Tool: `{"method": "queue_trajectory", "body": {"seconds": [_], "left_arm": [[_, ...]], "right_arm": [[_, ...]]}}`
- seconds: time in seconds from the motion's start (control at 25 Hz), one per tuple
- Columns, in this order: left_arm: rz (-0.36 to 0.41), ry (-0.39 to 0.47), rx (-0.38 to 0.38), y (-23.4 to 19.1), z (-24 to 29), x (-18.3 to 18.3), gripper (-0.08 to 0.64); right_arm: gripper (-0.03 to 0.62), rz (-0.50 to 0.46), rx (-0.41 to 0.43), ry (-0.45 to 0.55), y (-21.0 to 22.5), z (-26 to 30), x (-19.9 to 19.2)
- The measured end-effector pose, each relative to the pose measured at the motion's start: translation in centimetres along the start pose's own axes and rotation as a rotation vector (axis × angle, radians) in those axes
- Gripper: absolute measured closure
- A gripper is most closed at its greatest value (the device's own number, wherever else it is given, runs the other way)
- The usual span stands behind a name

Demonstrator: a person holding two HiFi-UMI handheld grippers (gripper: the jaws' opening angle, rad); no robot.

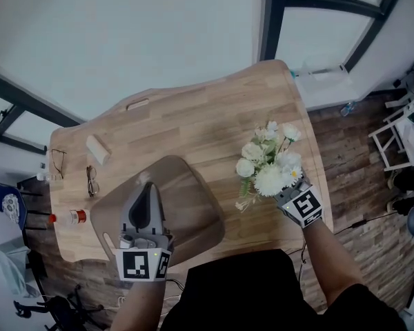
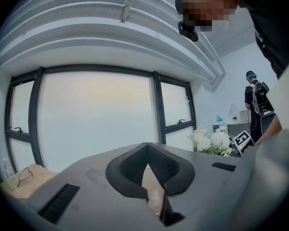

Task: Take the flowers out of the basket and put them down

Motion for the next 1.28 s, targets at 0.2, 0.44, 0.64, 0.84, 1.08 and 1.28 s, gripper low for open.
{"method": "queue_trajectory", "body": {"seconds": [0.2,0.44,0.64,0.84,1.08,1.28], "left_arm": [[-0.012,0.030,0.020,-0.8,-1.7,0.8,0.555],[-0.007,0.066,0.021,-1.3,-3.8,2.0,0.555],[-0.006,0.105,0.014,-1.3,-5.3,3.5,0.555],[-0.013,0.141,0.017,-1.2,-7.1,4.6,0.555],[-0.012,0.137,0.040,-1.9,-9.6,4.1,0.555],[-0.005,0.125,0.063,-2.6,-11.6,3.5,0.555]], "right_arm": [[0.282,0.059,-0.024,-0.048,0.0,-0.8,-0.7],[0.268,0.076,-0.065,-0.040,-0.5,-3.0,0.0],[0.268,0.074,-0.092,-0.008,-1.9,-5.2,1.9],[0.270,0.088,-0.110,0.005,-4.2,-7.5,3.1],[0.342,0.080,-0.113,0.067,-5.6,-10.4,5.8],[0.524,0.092,-0.189,0.123,-5.5,-12.4,8.1]]}}
Point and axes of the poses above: the fingertips, and each gripper's own axes: z forward along the fingers, y to its right, x out of its top, the point moved 3 cm from there along -z, backward along the fingers, and after that the axes turned 9 degrees about x, right-handed, at the moved point
